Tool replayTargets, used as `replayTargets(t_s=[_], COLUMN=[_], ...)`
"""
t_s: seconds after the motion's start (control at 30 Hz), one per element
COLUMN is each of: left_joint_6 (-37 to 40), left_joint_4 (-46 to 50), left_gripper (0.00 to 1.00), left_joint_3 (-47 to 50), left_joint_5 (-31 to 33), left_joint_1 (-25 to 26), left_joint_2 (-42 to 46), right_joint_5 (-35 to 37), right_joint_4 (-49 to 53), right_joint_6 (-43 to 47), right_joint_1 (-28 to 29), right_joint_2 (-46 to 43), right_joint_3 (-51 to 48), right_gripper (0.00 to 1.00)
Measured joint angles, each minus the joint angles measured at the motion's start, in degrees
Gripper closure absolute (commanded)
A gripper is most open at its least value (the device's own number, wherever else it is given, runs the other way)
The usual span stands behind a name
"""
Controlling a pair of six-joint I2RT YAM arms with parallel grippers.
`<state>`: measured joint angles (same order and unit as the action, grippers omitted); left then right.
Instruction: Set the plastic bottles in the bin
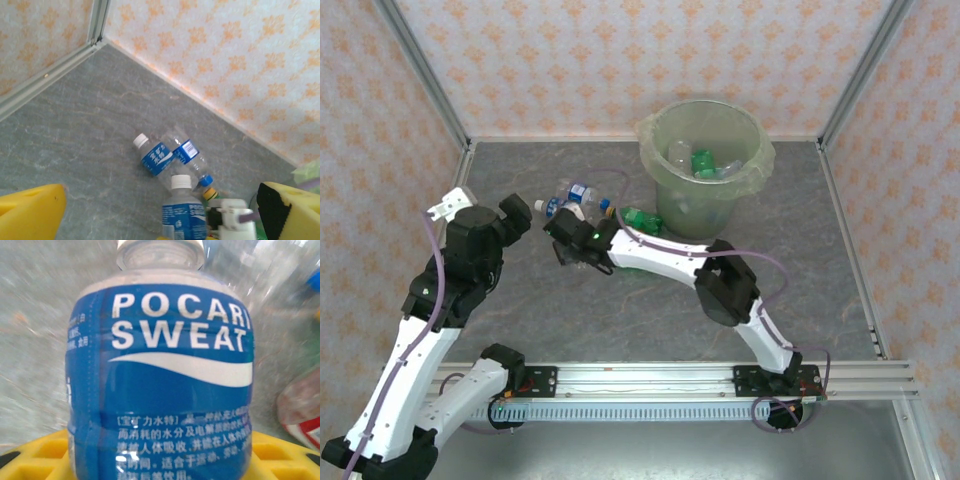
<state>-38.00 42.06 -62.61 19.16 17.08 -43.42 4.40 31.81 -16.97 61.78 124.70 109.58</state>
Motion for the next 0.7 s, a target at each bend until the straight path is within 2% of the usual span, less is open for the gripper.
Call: replayTargets(t_s=[0.13, 0.4, 0.7], left_joint_6=[0.94, 3.32, 5.38], left_joint_4=[-1.64, -7.30, -10.19], left_gripper=[0.01, 0.01, 0.01], left_joint_3=[-0.46, -0.46, -0.44], left_joint_5=[-0.11, -7.67, -13.03], left_joint_1=[0.00, 0.00, 0.00], left_joint_2=[0.50, 0.55, 0.55], right_joint_5=[2.16, 8.98, 14.47], right_joint_4=[-1.77, -2.32, -2.32], right_joint_6=[-0.44, -0.37, -1.25], right_joint_1=[0.00, -0.55, -7.08], right_joint_2=[-5.62, -11.39, -16.48], right_joint_3=[0.02, 1.88, 1.90], right_gripper=[0.48, 0.46, 0.47])
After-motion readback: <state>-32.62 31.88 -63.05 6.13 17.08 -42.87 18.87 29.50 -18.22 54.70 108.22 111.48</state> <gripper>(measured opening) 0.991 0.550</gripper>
